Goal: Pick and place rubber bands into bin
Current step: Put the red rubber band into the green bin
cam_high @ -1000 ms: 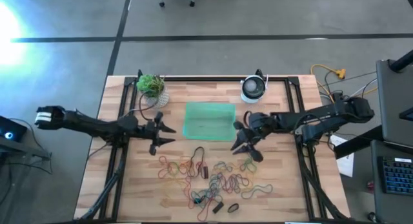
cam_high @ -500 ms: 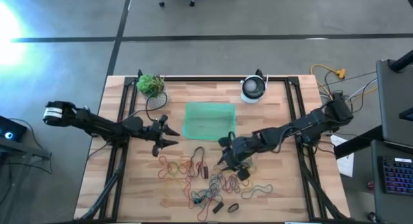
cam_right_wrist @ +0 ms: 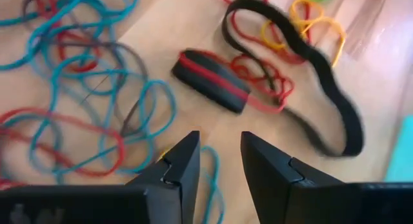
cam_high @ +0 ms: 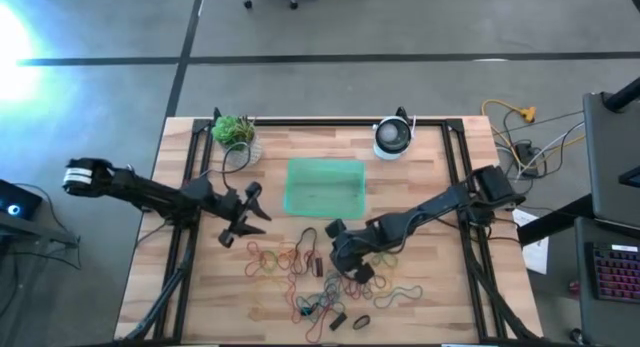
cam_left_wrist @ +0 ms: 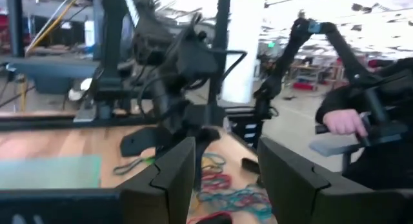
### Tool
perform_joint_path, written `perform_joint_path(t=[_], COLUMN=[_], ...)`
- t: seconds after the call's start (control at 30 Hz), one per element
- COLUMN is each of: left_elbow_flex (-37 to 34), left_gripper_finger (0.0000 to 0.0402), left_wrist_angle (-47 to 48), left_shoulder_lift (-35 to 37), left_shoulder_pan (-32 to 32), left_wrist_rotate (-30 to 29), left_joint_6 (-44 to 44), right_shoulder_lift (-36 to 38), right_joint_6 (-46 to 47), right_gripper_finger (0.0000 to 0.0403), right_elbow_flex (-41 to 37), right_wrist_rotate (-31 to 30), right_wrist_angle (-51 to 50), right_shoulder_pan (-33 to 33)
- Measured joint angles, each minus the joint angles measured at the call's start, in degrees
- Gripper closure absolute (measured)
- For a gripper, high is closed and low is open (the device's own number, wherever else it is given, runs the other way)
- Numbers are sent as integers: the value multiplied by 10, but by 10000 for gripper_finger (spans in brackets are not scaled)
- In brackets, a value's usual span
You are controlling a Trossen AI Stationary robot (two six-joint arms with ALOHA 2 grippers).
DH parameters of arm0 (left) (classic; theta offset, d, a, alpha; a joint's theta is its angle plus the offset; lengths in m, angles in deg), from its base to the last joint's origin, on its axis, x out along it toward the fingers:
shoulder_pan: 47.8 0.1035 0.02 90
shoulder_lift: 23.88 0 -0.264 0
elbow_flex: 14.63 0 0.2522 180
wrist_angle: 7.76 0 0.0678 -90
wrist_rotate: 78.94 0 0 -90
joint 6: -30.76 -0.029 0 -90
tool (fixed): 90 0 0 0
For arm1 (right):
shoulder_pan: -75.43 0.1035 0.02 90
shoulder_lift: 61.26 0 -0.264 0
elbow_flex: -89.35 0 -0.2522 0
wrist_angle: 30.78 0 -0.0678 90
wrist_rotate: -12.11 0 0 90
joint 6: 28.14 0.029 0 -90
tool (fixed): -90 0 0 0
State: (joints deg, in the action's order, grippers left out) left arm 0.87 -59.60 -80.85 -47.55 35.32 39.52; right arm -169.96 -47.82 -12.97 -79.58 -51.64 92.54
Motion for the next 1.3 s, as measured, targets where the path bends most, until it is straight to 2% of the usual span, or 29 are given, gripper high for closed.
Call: perform_joint_path(t=[0.37, 0.6, 1.3], left_elbow_flex=[-3, -4, -4], left_gripper_finger=[248, 248, 248], left_wrist_angle=[5, 6, 6], left_shoulder_lift=[31, 36, 30], left_shoulder_pan=[-7, -8, -7], left_wrist_rotate=[17, 22, 22], left_joint_6=[1, 1, -1], right_shoulder_lift=[-10, -38, -66], right_joint_6=[-64, -80, -107], right_gripper_finger=[312, 313, 322], right_elbow_flex=[10, -4, 2], right_wrist_rotate=[-72, -75, -99], right_wrist_angle=[16, 82, 112], right_shoulder_pan=[4, 4, 4])
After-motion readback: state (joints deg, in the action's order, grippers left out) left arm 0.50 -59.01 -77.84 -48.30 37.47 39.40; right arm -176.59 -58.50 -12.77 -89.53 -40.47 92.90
